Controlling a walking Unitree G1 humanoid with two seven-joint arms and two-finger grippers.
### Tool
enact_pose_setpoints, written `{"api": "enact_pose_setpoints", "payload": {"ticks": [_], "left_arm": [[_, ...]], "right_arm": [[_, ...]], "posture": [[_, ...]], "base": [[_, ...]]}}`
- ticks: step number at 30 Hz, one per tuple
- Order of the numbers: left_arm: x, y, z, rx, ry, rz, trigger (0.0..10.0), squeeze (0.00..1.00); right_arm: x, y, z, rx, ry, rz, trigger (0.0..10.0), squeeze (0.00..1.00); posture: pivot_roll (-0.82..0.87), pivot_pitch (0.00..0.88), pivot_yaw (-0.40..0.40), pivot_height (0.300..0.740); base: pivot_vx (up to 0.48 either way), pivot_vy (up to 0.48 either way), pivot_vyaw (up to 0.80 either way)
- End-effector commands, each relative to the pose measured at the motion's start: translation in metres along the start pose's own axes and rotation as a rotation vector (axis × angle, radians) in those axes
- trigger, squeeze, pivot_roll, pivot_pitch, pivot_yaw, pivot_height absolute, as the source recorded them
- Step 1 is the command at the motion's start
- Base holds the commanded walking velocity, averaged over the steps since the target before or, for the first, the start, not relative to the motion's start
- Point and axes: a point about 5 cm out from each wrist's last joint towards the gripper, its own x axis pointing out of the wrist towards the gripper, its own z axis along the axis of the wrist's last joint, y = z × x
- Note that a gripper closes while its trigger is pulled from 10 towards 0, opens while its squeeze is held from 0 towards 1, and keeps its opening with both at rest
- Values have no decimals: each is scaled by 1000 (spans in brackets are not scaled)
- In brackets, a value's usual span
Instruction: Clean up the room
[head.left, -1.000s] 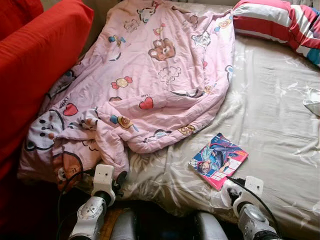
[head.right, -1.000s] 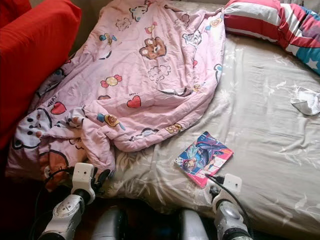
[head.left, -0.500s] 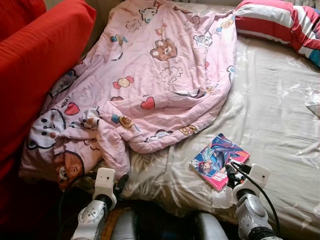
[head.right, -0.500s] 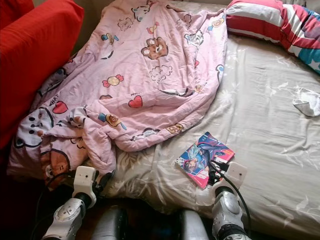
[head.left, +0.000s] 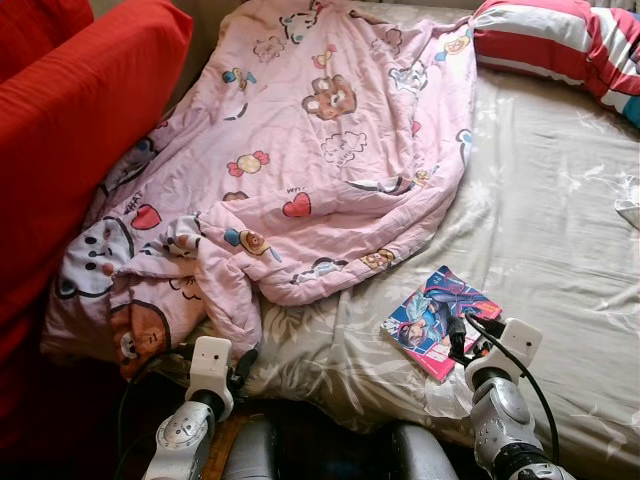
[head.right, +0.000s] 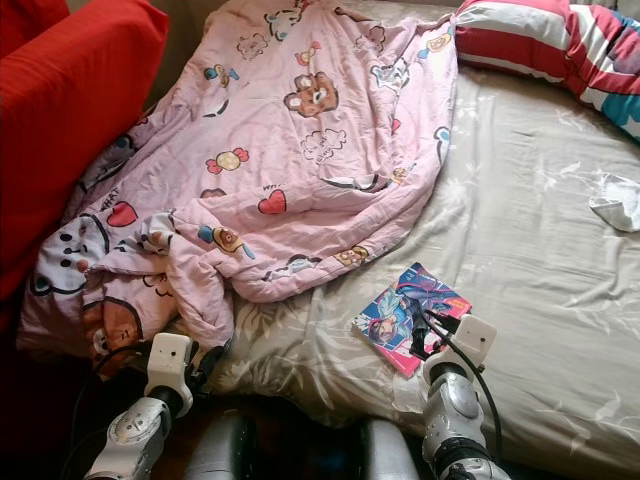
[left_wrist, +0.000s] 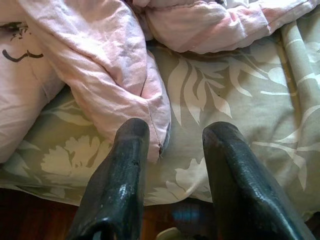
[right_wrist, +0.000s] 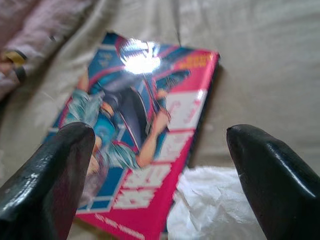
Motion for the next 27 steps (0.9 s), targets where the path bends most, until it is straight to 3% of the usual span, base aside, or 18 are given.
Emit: {"api": "enact_pose_setpoints", "payload": {"ticks": [1,6,11,12,13,19,27], "left_arm": [[-7,3,-11,1,48,7,10000,0],[-7,4,-10,5,50,5,10000,0],[-8,4,-11,7,54,2,10000,0],[-8,4,-11,8,56,1,10000,0],[-9,4,-11,9,57,1,10000,0],[-11,4,-11,18,53,-2,10000,0],[-16,6,-14,26,58,2,10000,0]], "right_arm": [[-4,-8,-11,1,52,-36,10000,1000],[-4,-26,-5,91,39,-126,10000,1000],[-3,-36,1,87,32,-161,10000,1000],[-2,-37,1,85,43,-157,10000,384],[-2,-36,-1,85,72,-142,10000,0],[-5,-28,-15,82,182,-30,10000,0],[-5,-32,-15,75,193,-43,10000,0]], "posture": [[60,259,46,652],[67,271,51,652],[70,280,55,652],[70,282,56,652],[72,285,58,652],[94,297,65,652],[97,316,72,652]], "base": [[0,0,0],[0,0,0],[0,0,0],[0,0,0],[0,0,0],[0,0,0],[0,0,0]]}}
